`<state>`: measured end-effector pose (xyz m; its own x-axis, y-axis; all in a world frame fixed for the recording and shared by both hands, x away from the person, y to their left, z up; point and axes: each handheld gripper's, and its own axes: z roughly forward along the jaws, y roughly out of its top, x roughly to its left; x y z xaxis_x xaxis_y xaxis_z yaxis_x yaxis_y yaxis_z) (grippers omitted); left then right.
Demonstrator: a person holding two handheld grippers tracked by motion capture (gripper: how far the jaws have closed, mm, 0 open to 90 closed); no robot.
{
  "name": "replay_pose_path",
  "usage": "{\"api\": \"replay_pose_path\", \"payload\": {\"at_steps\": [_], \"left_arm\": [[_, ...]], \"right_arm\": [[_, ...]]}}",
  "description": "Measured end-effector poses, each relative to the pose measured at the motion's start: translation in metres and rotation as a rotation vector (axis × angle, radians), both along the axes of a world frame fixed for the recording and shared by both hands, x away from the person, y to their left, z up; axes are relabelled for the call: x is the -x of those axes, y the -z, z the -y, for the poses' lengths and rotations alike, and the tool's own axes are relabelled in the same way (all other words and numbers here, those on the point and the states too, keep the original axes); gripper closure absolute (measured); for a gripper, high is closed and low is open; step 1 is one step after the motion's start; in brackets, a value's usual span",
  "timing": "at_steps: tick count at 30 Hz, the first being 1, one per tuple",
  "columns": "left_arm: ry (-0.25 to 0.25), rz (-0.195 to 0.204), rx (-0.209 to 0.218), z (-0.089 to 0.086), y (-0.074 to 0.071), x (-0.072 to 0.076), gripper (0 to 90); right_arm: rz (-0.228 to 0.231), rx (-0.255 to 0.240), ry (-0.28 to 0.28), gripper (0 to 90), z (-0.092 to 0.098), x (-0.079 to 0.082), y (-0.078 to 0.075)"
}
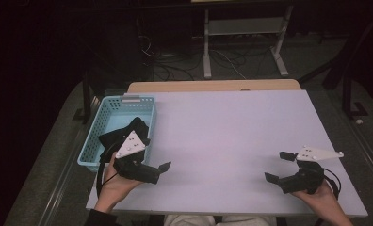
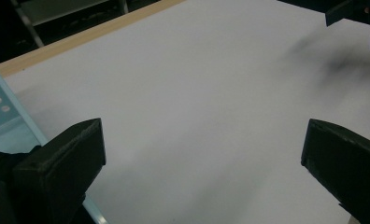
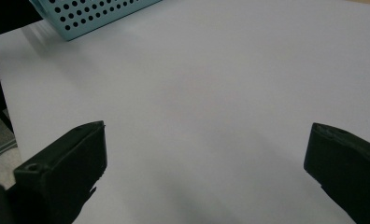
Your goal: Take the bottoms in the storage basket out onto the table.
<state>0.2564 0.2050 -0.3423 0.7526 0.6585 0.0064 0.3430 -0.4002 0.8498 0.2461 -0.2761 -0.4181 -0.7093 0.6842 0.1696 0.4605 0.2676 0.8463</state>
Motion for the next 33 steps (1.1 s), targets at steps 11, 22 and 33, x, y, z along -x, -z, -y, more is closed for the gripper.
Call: {"api": "replay_pose_path", "payload": {"at_steps": [11,22,33], "left_arm": [[-0.004,-0.01,-0.007,-0.006,-0.007,-0.003,0.0],[-0.009,-0.022,-0.027,-0.012,-0.015,-0.01,0.0],[-0.03,-0.031,-0.03,-0.021,-0.023,-0.02,0.1]], "right_arm": [[-0.004,0.003,-0.005,0.0,-0.001,0.0,0.001],[-0.005,0.005,-0.011,0.0,-0.001,0.0,0.001],[-0.008,0.007,-0.014,0.0,-0.002,0.0,0.001]]}}
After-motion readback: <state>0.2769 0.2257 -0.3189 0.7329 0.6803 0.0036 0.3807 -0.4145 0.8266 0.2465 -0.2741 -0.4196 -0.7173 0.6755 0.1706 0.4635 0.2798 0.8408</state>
